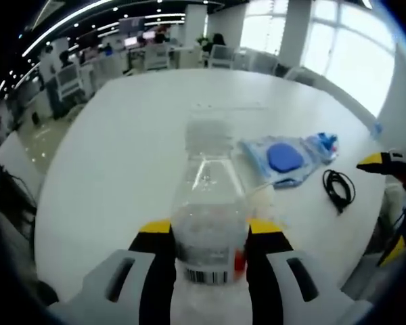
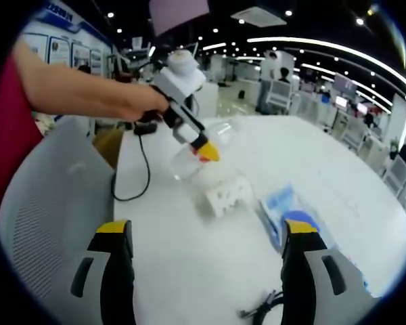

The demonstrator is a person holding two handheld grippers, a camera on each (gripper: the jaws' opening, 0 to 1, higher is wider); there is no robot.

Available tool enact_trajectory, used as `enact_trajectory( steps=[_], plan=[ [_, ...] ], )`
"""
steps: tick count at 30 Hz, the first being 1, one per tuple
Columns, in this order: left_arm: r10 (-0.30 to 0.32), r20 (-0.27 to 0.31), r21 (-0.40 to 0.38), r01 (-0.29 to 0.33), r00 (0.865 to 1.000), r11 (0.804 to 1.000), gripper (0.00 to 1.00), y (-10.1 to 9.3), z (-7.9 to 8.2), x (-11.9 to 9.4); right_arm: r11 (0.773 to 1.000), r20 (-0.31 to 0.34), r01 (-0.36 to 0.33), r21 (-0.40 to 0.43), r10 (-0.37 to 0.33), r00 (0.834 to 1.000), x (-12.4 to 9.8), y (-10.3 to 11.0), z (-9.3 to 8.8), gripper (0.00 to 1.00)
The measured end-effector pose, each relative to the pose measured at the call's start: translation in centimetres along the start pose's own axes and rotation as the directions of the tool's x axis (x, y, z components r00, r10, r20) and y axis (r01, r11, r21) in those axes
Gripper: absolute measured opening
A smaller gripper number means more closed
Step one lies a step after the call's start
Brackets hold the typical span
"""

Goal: Arrange the tabletop items into an orderly group along one side of the table until the central work area is clear of visible clutter.

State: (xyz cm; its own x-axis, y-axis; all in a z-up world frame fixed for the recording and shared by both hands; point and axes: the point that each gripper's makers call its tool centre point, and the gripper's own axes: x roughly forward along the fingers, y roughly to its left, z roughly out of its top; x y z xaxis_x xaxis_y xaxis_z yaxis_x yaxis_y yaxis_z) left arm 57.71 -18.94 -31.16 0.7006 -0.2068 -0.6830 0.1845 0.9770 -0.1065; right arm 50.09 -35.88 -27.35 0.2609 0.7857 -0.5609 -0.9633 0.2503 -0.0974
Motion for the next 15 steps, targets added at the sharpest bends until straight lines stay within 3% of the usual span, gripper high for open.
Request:
enact_trajectory(
  steps=[8, 11, 15],
  plan=[
    [-0.113, 0.095, 0.028, 0.110, 0.989, 0.994, 0.36, -0.9, 3.1, -3.3, 1.000, 0.033, 0.004, -0.023, -0.003, 0.999, 0.9, 0.0, 3.5, 0.89],
    [-0.177, 0.133, 0.036, 0.174, 0.975, 0.984, 0.36, -1.5, 4.5, -4.9, 1.000, 0.054, -0.004, -0.024, 0.005, 0.999, 1.4, 0.1, 4.9, 0.89],
    [-0.271, 0.182, 0.064, 0.264, 0.945, 0.962, 0.36, -2.5, 6.4, -7.4, 0.999, 0.089, -0.024, -0.028, 0.026, 0.996, 2.3, 0.4, 7.3, 0.89]
  ],
)
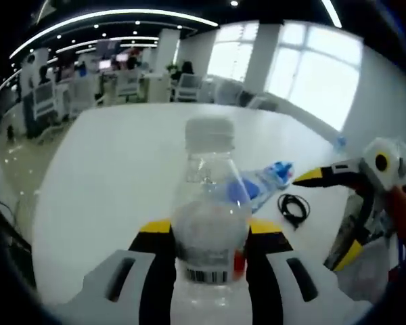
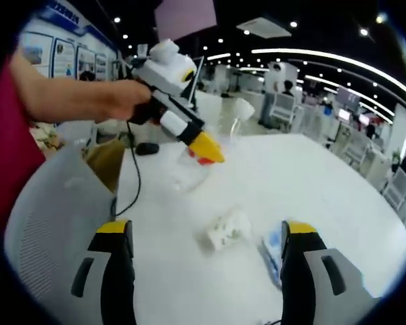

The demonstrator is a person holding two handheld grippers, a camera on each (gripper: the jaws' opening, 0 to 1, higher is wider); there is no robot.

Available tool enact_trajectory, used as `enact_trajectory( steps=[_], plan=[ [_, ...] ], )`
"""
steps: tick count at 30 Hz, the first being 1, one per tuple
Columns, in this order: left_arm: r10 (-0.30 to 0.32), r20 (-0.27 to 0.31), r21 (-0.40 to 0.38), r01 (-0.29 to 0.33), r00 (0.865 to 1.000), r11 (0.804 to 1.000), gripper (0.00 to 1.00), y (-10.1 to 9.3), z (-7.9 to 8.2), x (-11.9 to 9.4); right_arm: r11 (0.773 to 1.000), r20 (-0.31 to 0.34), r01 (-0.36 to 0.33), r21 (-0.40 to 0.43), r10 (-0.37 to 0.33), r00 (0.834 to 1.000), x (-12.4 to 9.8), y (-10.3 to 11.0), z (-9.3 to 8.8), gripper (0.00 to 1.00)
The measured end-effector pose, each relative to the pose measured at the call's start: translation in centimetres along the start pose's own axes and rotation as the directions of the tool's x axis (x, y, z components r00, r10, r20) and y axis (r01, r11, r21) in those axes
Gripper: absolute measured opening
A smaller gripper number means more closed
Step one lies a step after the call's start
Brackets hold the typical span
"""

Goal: Arrange the tabletop items into an orderly group along one side of the table until the central work area is clear of visible clutter.

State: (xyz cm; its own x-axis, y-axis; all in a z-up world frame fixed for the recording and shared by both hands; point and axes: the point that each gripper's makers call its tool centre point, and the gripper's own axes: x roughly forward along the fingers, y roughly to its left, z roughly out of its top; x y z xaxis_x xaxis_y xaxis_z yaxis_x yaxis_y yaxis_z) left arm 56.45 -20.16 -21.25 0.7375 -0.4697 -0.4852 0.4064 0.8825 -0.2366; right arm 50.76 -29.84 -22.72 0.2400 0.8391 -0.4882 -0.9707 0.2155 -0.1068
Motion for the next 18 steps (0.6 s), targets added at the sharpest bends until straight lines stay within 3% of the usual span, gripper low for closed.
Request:
enact_trajectory(
  steps=[4, 10, 12, 14, 18],
  plan=[
    [-0.095, 0.047, 0.031, 0.093, 0.994, 0.995, 0.36, -1.4, 2.2, -1.7, 0.999, 0.056, -0.029, 0.016, 0.028, 0.998, 0.9, 0.4, 2.4, 0.88],
    [-0.251, 0.091, 0.141, 0.237, 0.964, 0.961, 0.36, -4.3, 5.2, -4.6, 0.993, 0.141, -0.103, 0.050, 0.095, 0.985, 1.9, 1.0, 6.4, 0.86],
    [-0.315, 0.093, 0.196, 0.293, 0.945, 0.936, 0.36, -5.3, 5.9, -5.6, 0.990, 0.179, -0.128, 0.059, 0.115, 0.977, 2.0, 1.1, 8.0, 0.86],
    [-0.364, 0.098, 0.204, 0.340, 0.926, 0.918, 0.36, -5.9, 6.5, -6.5, 0.986, 0.216, -0.154, 0.061, 0.137, 0.967, 2.0, 1.2, 9.6, 0.84],
    [-0.477, 0.145, 0.208, 0.445, 0.867, 0.871, 0.36, -7.0, 7.9, -8.3, 0.972, 0.295, -0.221, 0.077, 0.189, 0.937, 2.0, 1.6, 12.4, 0.78]
  ],
)
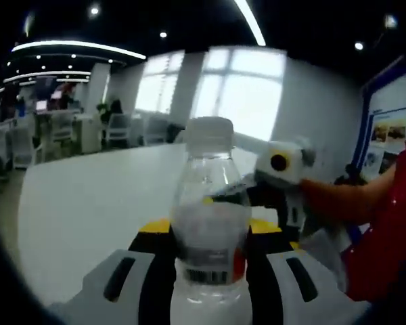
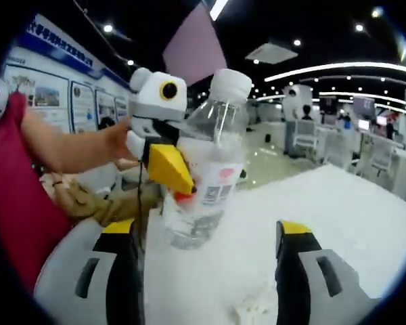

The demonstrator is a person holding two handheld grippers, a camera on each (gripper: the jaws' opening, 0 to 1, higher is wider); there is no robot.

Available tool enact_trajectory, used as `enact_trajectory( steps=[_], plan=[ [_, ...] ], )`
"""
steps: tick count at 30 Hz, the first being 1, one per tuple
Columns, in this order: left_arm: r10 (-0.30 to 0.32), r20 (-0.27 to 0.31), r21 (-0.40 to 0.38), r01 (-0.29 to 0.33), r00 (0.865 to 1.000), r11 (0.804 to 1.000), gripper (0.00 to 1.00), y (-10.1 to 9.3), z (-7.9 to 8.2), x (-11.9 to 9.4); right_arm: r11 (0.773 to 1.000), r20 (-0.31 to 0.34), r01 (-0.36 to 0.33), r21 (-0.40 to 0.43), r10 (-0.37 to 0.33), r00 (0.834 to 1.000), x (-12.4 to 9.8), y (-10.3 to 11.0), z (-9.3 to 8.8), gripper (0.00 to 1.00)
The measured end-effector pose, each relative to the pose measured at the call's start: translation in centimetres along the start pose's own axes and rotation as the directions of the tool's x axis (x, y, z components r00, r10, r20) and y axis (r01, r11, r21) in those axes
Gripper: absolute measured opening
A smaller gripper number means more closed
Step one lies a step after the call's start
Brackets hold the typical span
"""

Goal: Arrange the tabletop items into an orderly group along one side of the table until the central work area is clear of visible clutter.

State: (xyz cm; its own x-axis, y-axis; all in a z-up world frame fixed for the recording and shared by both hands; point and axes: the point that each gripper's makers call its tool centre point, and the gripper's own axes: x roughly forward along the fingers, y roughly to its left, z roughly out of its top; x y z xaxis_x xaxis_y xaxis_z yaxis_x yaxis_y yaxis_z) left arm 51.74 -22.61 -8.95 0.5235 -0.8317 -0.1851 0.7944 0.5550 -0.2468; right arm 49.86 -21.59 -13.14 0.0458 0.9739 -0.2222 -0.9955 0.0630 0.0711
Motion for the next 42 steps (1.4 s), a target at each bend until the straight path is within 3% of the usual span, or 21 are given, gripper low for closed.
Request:
enact_trajectory(
  steps=[6, 14, 21, 25, 34, 42],
  plan=[
    [-0.098, 0.041, 0.026, 0.097, 0.994, 0.995, 0.37, -0.8, 1.1, -0.9, 0.996, 0.046, -0.091, 0.005, 0.091, 0.995, 1.3, 1.1, 2.1, 0.63],
    [-0.195, 0.071, 0.050, 0.192, 0.978, 0.980, 0.37, -0.6, 1.5, -1.8, 0.987, 0.062, -0.157, 0.014, 0.156, 0.986, 3.0, 1.6, 2.9, 0.56],
    [-0.234, 0.093, 0.066, 0.228, 0.968, 0.971, 0.37, 0.7, 1.8, -2.1, 0.982, 0.013, -0.178, -0.059, 0.179, 0.984, 5.1, 1.3, 3.3, 0.44],
    [-0.265, 0.114, 0.101, 0.254, 0.958, 0.962, 0.37, 1.4, 1.9, -2.4, 0.980, 0.005, -0.186, -0.066, 0.187, 0.982, 5.8, 0.6, 3.2, 0.42],
    [-0.239, 0.056, 0.231, 0.220, 0.969, 0.948, 0.38, 4.6, 0.5, -1.5, 0.962, -0.069, -0.145, -0.231, 0.133, 0.989, 8.0, -2.9, 1.2, 0.41],
    [-0.183, -0.049, 0.237, 0.190, 0.982, 0.953, 0.38, 9.1, -3.4, 0.7, 0.959, -0.141, -0.141, -0.245, 0.108, 0.984, 9.8, -6.7, -3.1, 0.40]
  ],
)
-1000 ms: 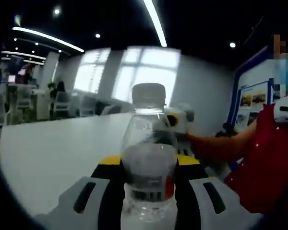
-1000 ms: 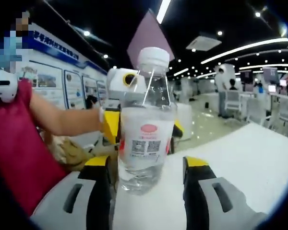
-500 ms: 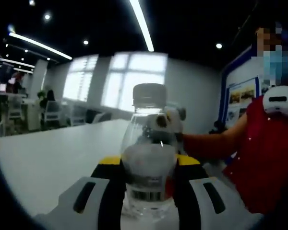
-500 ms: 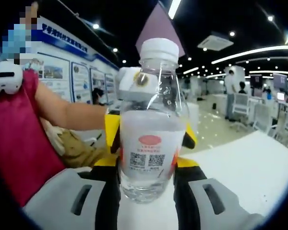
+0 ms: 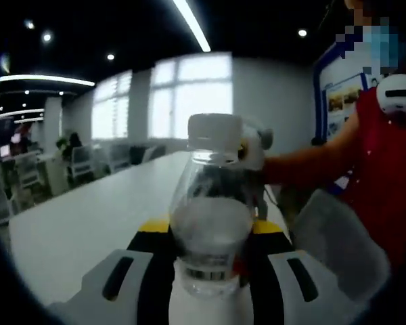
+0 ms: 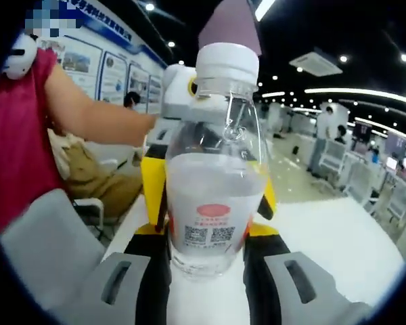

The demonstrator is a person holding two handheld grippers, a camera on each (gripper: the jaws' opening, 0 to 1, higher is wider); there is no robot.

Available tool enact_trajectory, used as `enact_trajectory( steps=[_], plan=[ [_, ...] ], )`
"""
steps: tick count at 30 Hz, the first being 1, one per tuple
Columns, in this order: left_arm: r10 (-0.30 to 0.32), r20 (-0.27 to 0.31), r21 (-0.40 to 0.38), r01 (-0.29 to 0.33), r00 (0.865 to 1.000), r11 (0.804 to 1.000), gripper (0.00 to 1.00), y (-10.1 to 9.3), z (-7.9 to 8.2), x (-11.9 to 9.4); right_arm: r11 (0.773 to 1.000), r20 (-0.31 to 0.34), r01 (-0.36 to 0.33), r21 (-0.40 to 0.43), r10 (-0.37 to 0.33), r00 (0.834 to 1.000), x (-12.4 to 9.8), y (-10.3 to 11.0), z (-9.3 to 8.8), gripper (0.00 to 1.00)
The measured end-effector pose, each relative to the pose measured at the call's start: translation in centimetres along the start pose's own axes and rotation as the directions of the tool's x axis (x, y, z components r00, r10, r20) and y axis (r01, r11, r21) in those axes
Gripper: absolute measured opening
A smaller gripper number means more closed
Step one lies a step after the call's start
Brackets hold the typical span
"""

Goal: Arrange the tabletop items into an orderly group along one side of the table until the central work area is clear of visible clutter.

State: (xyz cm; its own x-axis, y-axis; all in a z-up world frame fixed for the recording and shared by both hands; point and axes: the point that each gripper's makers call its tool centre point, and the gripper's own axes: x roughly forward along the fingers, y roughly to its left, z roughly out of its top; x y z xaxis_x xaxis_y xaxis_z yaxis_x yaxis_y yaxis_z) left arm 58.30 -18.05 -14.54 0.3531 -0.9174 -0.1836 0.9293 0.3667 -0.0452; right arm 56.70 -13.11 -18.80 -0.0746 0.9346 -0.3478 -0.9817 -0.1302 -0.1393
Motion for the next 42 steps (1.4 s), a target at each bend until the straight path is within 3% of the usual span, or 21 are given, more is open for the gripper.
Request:
enact_trajectory(
  steps=[9, 22, 31, 42],
  plan=[
    [-0.016, -0.133, -0.035, 0.011, 0.991, 0.999, 0.38, 2.9, -6.1, 1.8, 1.000, -0.079, 0.011, 0.014, -0.010, 0.997, 2.0, -2.1, -6.1, 0.40],
    [-0.025, -0.251, -0.048, 0.013, 0.968, 0.999, 0.38, 6.1, -12.3, 3.5, 0.999, -0.137, 0.049, 0.018, -0.046, 0.990, 4.2, -4.3, -12.4, 0.40],
    [-0.025, -0.268, -0.060, 0.010, 0.963, 0.998, 0.38, 7.3, -13.7, 4.2, 0.997, -0.146, 0.063, 0.037, -0.057, 0.988, 4.5, -5.4, -14.2, 0.40],
    [-0.042, -0.304, -0.057, 0.026, 0.952, 0.998, 0.38, 7.5, -15.5, 4.6, 0.996, -0.171, 0.077, 0.036, -0.069, 0.983, 5.2, -5.3, -16.0, 0.41]
  ],
)
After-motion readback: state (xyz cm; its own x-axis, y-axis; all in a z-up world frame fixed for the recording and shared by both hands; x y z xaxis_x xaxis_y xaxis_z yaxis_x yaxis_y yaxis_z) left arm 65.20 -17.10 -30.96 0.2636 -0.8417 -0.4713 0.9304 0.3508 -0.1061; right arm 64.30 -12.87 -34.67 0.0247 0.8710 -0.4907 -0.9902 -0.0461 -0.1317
